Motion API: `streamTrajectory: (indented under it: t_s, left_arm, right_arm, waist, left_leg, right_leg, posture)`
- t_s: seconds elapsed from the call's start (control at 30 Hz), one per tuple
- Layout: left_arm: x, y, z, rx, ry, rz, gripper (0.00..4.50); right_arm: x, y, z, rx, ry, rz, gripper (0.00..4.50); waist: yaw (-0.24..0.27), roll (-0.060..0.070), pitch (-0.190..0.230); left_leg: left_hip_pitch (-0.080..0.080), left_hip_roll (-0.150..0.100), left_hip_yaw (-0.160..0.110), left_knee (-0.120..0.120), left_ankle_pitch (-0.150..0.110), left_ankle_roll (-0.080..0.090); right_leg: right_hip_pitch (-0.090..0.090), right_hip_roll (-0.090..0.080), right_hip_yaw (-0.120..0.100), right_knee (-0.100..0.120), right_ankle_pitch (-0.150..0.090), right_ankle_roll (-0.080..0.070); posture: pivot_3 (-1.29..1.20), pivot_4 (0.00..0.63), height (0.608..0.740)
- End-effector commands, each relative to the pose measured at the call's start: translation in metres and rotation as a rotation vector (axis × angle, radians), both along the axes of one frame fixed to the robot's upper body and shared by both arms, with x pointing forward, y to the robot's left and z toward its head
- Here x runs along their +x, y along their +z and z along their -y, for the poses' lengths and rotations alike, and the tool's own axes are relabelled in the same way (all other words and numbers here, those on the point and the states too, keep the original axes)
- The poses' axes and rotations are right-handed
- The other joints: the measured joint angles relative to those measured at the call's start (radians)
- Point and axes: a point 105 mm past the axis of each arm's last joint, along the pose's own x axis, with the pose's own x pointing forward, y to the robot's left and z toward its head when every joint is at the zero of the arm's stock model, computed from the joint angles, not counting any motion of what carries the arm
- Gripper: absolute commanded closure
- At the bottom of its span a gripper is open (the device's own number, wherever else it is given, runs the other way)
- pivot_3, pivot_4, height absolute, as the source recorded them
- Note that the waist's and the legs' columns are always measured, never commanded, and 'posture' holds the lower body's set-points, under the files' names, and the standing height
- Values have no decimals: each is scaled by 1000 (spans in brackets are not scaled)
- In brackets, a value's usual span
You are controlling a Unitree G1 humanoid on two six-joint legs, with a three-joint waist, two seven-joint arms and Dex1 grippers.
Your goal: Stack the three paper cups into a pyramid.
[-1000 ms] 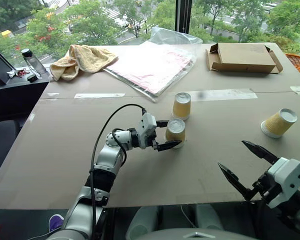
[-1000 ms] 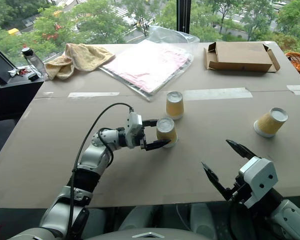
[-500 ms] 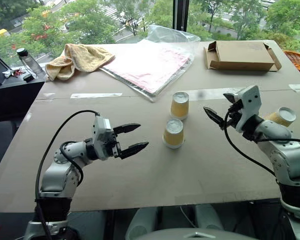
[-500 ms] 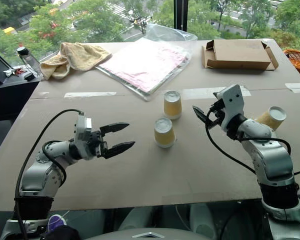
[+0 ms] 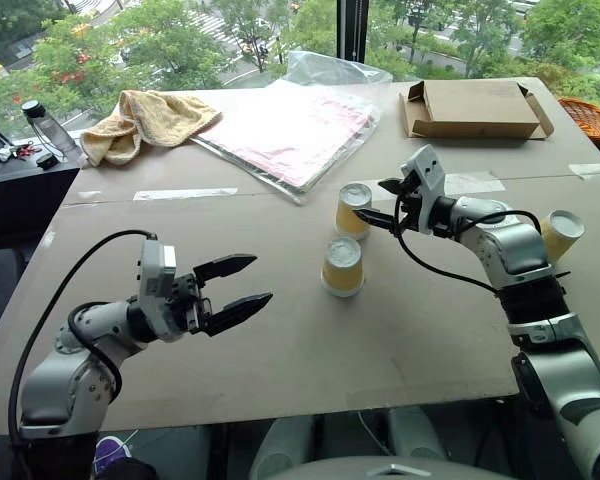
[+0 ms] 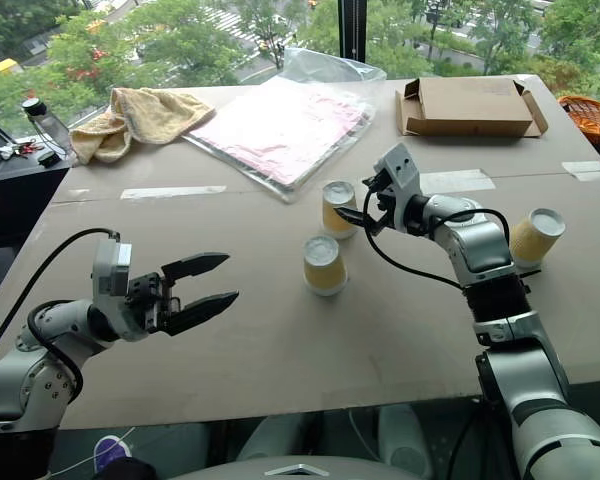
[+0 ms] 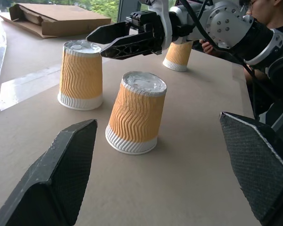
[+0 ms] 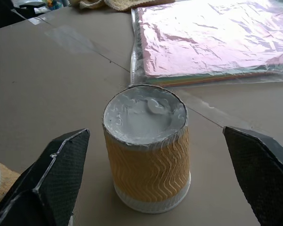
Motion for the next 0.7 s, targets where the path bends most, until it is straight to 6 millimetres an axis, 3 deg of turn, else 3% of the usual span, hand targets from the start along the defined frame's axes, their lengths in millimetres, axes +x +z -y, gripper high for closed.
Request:
streamTrajectory:
  t_s: [0.03, 0.17, 0.27, 0.37, 0.4, 0.57, 0.7]
  left_arm:
    - [-5, 15, -1, -1, -12, 54, 246]
    - [-6, 16, -2, -2, -7, 57, 246]
    - [-7, 18, -1, -8, -4, 61, 0]
    - [-7, 19, 1, -24, -2, 60, 0]
    - [-7, 19, 2, -24, -4, 60, 0]
    - [1, 17, 10, -37, 21, 86, 0]
    - [4, 22, 14, -93, -41, 99, 0]
  right_arm:
    - [7, 9, -9, -5, 24, 47, 0]
    - [16, 5, -15, -11, 23, 40, 0]
    - [19, 2, -15, -15, 27, 34, 856]
    - [17, 8, -12, 2, 42, 63, 2298]
    - [16, 12, -10, 10, 46, 79, 2507]
    - [-2, 36, 14, 39, 46, 173, 2507]
    - [-45, 49, 47, 13, 27, 214, 2507]
  waist:
    - [-2, 0, 0]
    - [-6, 0, 0]
    - [-6, 0, 0]
    - [-6, 0, 0]
    - [-6, 0, 0]
    - [0, 1, 1]
    - [12, 1, 1]
  left_leg:
    - [0, 0, 0, 0, 0, 0]
    - [0, 0, 0, 0, 0, 0]
    - [0, 0, 0, 0, 0, 0]
    - [0, 0, 0, 0, 0, 0]
    - [0, 0, 0, 0, 0, 0]
    - [-1, 0, 0, 0, 0, 0]
    - [-4, 0, -3, 0, 0, 0]
  right_leg:
    - [0, 0, 0, 0, 0, 0]
    - [0, 0, 0, 0, 0, 0]
    - [-1, 0, 0, 0, 0, 0]
    - [-1, 0, 0, 0, 0, 0]
    - [-1, 0, 0, 0, 0, 0]
    - [-1, 0, 0, 0, 0, 0]
    - [-2, -1, -2, -2, 0, 0]
  posture:
    - [0, 150, 740]
    - [0, 150, 740]
    - [0, 150, 740]
    - [0, 150, 740]
    - [0, 150, 740]
    - [0, 150, 740]
    - [0, 150, 740]
